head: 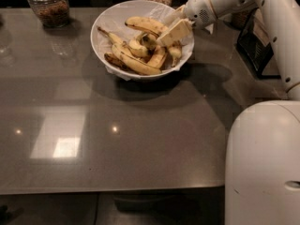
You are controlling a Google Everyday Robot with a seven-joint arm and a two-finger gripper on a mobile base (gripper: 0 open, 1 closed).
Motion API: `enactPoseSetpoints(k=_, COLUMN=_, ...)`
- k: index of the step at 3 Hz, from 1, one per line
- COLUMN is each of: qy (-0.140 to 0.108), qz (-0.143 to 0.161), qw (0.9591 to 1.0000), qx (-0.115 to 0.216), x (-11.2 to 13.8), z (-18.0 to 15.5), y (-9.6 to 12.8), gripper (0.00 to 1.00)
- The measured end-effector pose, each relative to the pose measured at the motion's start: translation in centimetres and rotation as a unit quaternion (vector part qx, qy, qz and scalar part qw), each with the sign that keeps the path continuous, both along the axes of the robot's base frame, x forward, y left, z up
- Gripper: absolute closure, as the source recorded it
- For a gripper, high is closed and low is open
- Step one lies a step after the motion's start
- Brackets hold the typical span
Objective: Pick banana from white bowl
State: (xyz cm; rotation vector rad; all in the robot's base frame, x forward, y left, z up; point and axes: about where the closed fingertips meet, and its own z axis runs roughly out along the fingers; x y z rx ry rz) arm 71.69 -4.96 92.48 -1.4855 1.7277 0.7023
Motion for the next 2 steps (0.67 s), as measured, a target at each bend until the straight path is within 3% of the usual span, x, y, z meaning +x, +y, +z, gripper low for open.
enactPoseSetpoints(k=2, qy=0.01, qz=0.011, qw=0.9999, qx=0.008, x=0.29, z=-0.47, y=1.08, gripper=0.71)
